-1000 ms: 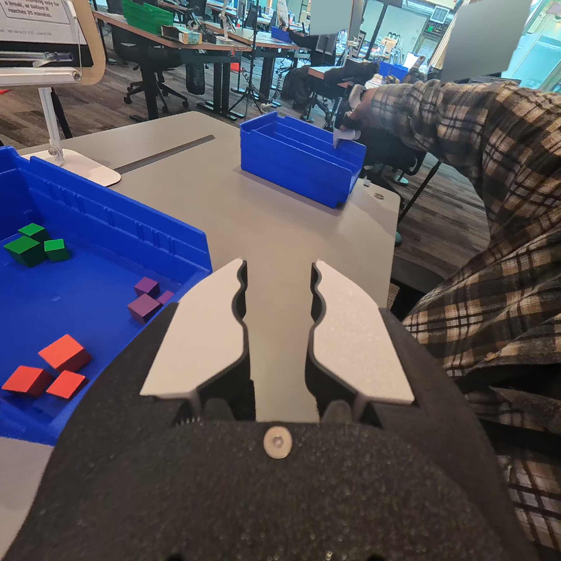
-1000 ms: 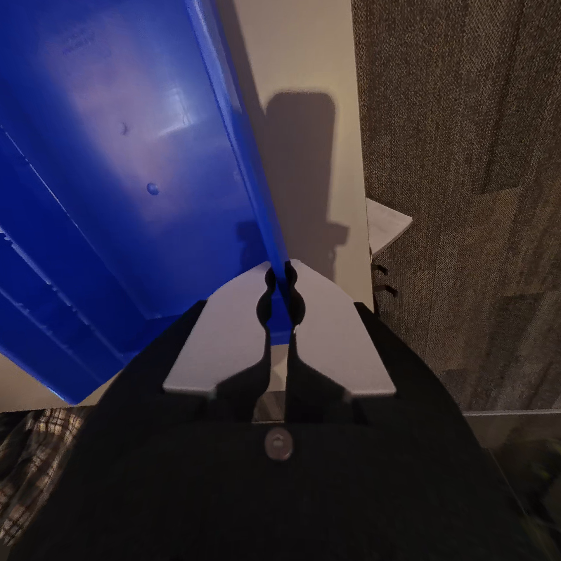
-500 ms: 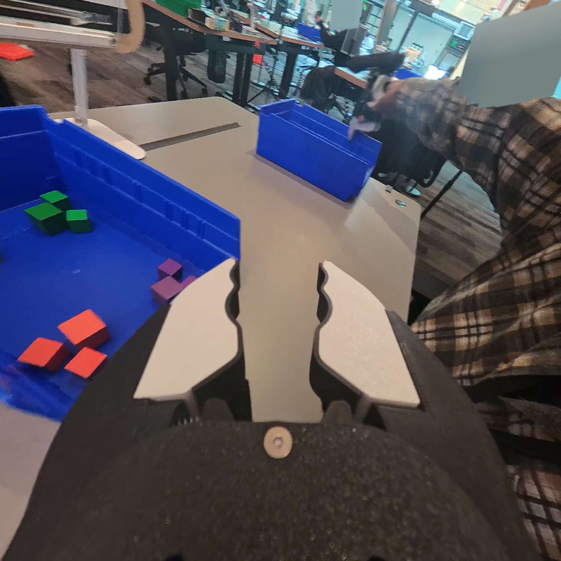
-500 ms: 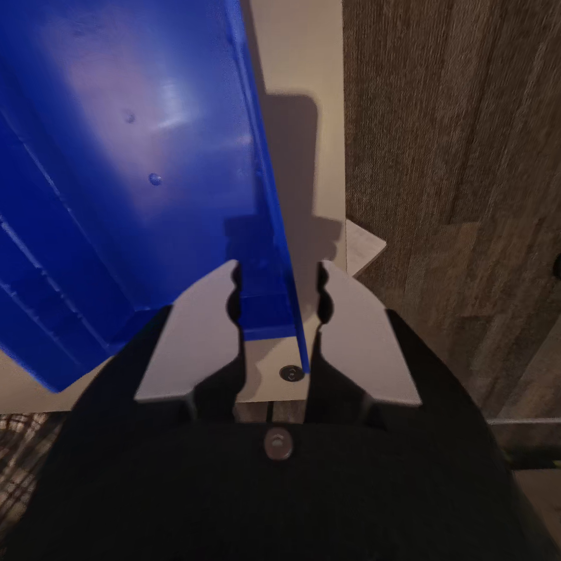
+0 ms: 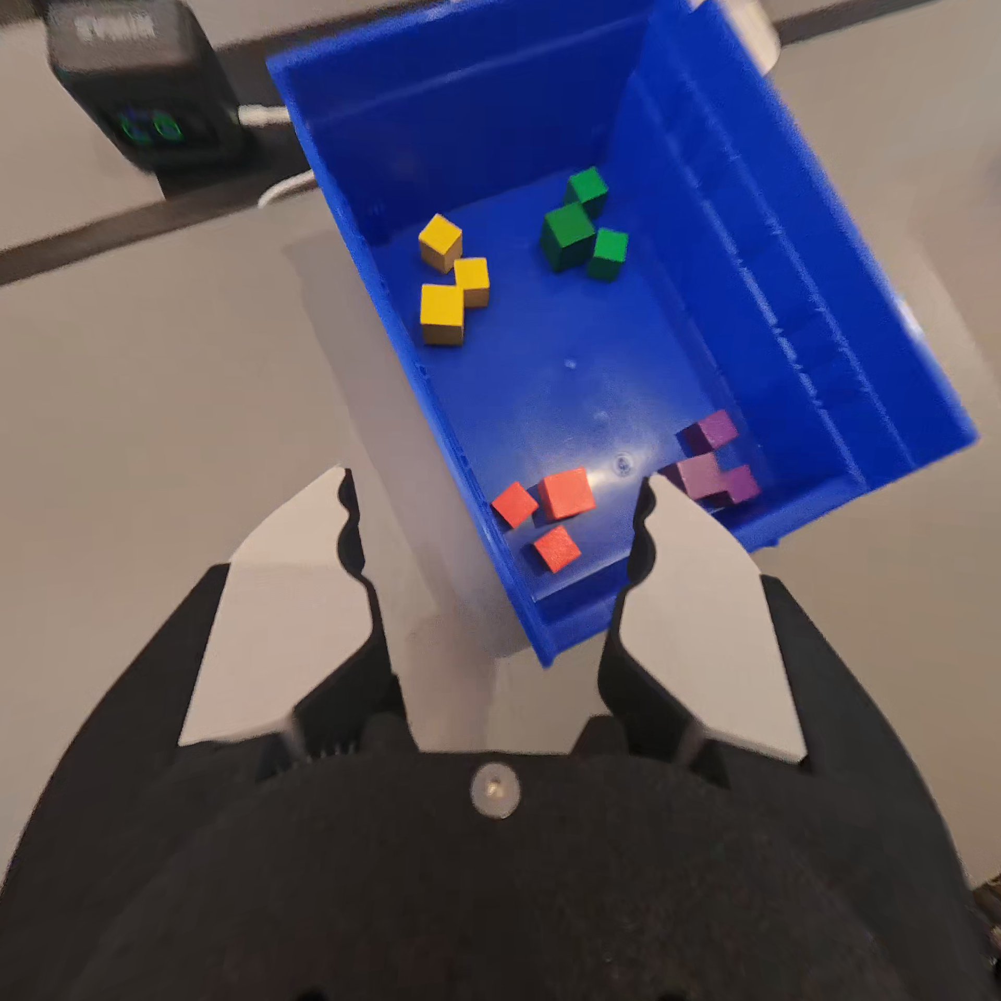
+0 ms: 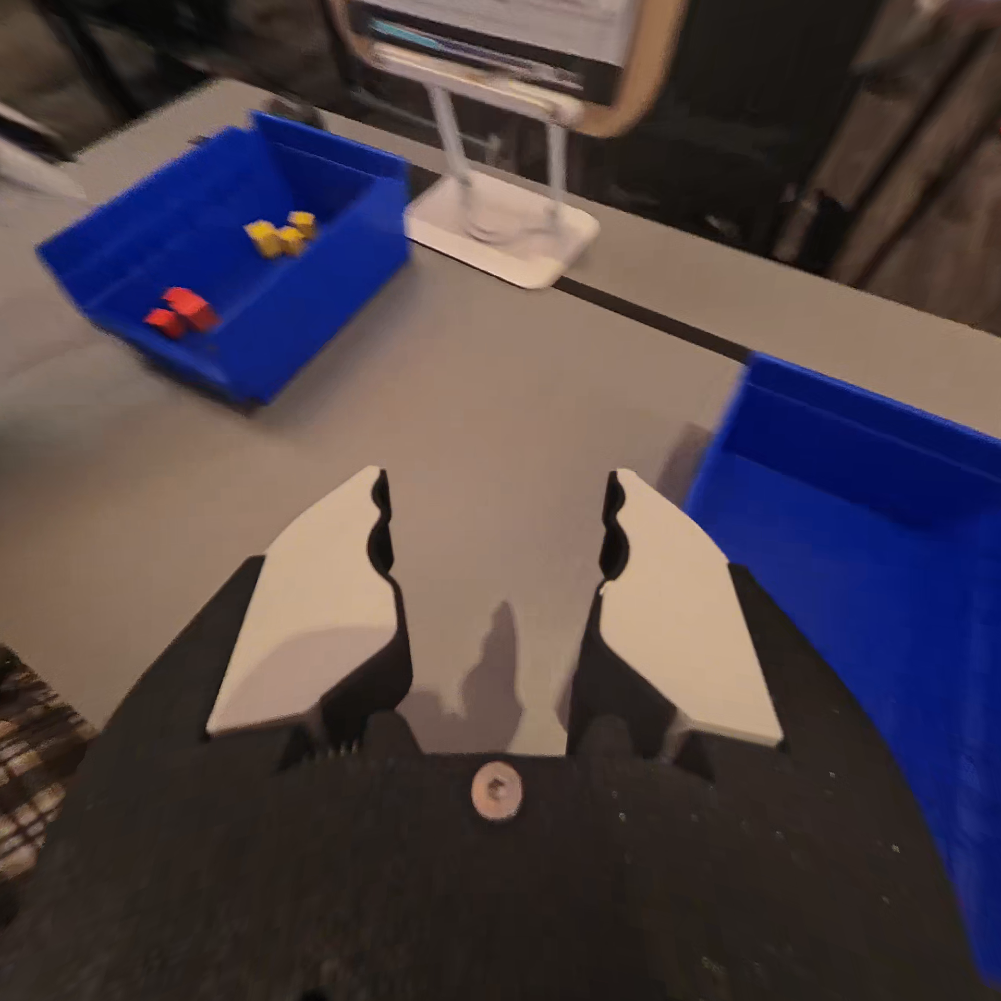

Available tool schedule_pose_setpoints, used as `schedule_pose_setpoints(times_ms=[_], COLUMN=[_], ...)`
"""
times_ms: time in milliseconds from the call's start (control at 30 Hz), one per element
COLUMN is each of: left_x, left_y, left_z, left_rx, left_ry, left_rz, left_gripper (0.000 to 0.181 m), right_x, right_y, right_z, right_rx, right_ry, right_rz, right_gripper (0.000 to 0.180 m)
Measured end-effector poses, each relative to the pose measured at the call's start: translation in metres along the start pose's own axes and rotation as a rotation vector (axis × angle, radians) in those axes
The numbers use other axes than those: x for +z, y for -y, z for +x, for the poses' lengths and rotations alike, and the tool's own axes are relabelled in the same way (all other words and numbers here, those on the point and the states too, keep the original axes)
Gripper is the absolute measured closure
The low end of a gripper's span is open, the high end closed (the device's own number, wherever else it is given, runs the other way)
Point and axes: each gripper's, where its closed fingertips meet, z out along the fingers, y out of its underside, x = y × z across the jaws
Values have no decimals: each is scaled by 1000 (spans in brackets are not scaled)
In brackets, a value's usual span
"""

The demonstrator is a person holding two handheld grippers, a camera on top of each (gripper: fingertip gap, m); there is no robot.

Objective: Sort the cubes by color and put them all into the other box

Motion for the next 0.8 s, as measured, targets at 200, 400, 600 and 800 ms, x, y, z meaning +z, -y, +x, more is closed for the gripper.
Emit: schedule_pose_setpoints(times_ms=[200,400,600,800], left_x=[48,69,67,44], left_y=[-12,-35,-41,-67], left_z=[1,-8,-17,-27], left_rx=[-49,-19,-124,-129], left_ry=[7,78,20,7], left_rz=[-264,-484,-537,-530], left_gripper=[90,119,171,172], right_x=[87,144,140,148], right_y=[1,-9,-20,-33], right_z=[-63,-50,-52,-59], right_rx=[-98,-113,-101,-167], right_ry=[203,236,273,276], right_rz=[213,380,436,361], right_gripper=[102,109,121,123])
